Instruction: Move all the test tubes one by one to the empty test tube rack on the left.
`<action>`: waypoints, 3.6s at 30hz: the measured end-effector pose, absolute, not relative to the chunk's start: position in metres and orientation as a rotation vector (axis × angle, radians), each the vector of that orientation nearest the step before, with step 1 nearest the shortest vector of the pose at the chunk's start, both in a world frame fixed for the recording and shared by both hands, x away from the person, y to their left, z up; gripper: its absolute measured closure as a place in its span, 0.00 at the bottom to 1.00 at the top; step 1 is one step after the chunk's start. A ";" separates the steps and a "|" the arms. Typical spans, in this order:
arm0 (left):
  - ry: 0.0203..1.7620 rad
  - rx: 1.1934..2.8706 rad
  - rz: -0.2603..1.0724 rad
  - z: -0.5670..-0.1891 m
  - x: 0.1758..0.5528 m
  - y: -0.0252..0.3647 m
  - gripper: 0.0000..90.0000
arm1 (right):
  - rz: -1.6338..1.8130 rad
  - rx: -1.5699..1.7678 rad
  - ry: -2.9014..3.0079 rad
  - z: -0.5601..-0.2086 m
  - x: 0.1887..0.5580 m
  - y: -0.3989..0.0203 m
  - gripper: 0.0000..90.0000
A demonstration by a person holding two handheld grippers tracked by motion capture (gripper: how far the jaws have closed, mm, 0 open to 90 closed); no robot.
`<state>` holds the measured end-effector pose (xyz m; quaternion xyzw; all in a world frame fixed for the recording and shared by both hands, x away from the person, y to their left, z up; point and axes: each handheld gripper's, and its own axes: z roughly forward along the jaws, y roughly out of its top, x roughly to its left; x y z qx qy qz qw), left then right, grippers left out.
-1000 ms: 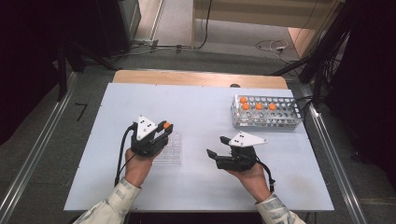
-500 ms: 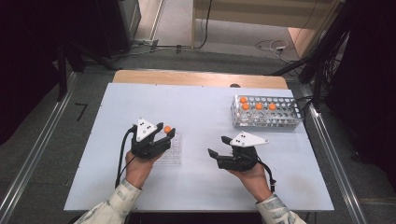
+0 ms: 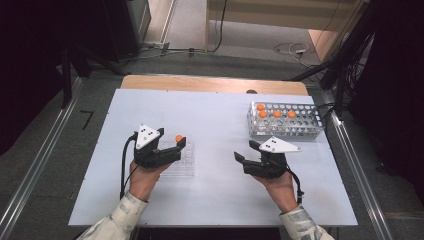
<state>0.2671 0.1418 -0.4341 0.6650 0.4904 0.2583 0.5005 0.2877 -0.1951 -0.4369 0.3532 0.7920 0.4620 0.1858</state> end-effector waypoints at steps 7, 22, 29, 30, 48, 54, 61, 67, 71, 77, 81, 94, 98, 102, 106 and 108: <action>1.174 1.617 0.617 -0.434 0.266 0.144 0.17 | 1.288 1.034 2.182 -0.436 0.293 -0.209 0.35; 1.155 1.610 0.622 -0.430 0.262 0.149 0.17 | 1.235 1.143 2.079 -0.437 0.308 -0.243 0.35; 1.147 1.615 0.623 -0.429 0.260 0.148 0.16 | 1.205 1.202 2.030 -0.440 0.316 -0.259 0.35; 1.147 1.615 0.623 -0.429 0.260 0.148 0.16 | 1.204 1.213 2.021 -0.440 0.317 -0.262 0.35; 1.168 1.602 0.619 -0.430 0.261 0.152 0.16 | 1.137 1.330 1.892 -0.442 0.348 -0.291 0.36; 1.173 1.598 0.622 -0.430 0.261 0.154 0.16 | 1.106 1.359 1.856 -0.446 0.361 -0.296 0.45; 1.173 1.603 0.621 -0.431 0.262 0.153 0.16 | 1.083 1.374 1.819 -0.450 0.380 -0.297 0.61; 1.174 1.600 0.619 -0.431 0.262 0.154 0.17 | 1.084 1.370 1.811 -0.450 0.387 -0.294 0.66; 1.172 1.598 0.622 -0.431 0.262 0.154 0.17 | 1.060 1.371 1.815 -0.451 0.393 -0.292 0.71; 1.170 1.596 0.621 -0.430 0.262 0.155 0.17 | 1.050 1.372 1.812 -0.449 0.395 -0.292 0.79; 1.170 1.595 0.620 -0.430 0.262 0.155 0.17 | 1.063 1.360 1.799 -0.442 0.394 -0.293 0.79; 1.172 1.591 0.621 -0.429 0.261 0.155 0.17 | 1.141 1.283 1.756 -0.404 0.370 -0.298 0.79; 1.170 1.590 0.620 -0.429 0.261 0.155 0.17 | 1.170 1.266 1.763 -0.398 0.358 -0.298 0.79; 1.169 1.588 0.618 -0.428 0.261 0.155 0.17 | 1.200 1.243 1.779 -0.396 0.343 -0.296 0.80; 1.167 1.589 0.620 -0.428 0.260 0.154 0.17 | 1.209 1.213 1.815 -0.399 0.327 -0.291 0.80; 1.168 1.587 0.618 -0.428 0.260 0.154 0.17 | 1.218 1.203 1.832 -0.400 0.320 -0.289 0.80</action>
